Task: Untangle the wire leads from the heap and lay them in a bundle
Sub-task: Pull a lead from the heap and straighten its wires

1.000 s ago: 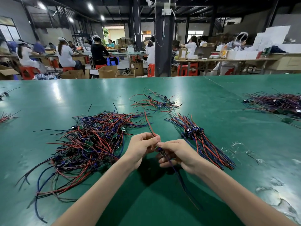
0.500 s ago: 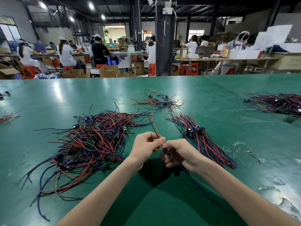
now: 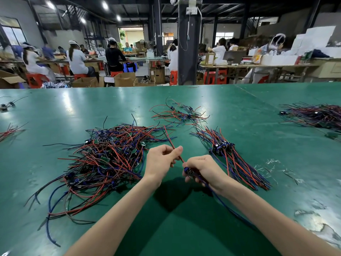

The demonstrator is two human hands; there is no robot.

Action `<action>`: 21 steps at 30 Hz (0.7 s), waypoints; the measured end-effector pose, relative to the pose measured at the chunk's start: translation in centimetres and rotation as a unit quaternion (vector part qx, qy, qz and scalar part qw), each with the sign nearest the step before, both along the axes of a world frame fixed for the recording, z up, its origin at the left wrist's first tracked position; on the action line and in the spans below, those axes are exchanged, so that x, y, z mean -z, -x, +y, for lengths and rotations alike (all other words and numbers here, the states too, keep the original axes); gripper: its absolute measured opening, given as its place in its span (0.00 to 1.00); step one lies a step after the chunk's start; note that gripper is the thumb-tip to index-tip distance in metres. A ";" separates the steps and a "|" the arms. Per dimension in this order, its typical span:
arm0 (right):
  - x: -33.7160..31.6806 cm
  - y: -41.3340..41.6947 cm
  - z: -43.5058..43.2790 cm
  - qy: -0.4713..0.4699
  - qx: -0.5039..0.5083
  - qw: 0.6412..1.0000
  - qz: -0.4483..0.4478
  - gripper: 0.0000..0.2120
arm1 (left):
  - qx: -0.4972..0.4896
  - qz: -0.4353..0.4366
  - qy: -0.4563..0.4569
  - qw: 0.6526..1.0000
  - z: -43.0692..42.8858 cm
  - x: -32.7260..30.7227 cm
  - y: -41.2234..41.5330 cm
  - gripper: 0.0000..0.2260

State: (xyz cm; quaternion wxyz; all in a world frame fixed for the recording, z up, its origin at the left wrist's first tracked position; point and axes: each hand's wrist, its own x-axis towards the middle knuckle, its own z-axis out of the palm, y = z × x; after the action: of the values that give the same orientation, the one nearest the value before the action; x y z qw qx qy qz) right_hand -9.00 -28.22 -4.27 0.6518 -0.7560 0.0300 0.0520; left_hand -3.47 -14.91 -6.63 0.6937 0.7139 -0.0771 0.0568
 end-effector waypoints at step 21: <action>0.7 0.0 0.6 0.002 -0.024 1.000 0.016 0.13 | -0.171 -0.097 -0.142 0.970 3.2 -0.1 -2.8 0.07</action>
State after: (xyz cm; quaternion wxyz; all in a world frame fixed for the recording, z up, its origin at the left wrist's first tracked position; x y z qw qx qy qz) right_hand -9.05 -27.62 -4.96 0.6487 -0.7566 0.0222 0.0792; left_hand -0.71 -11.69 -6.54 0.5546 0.7986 -0.0278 0.2322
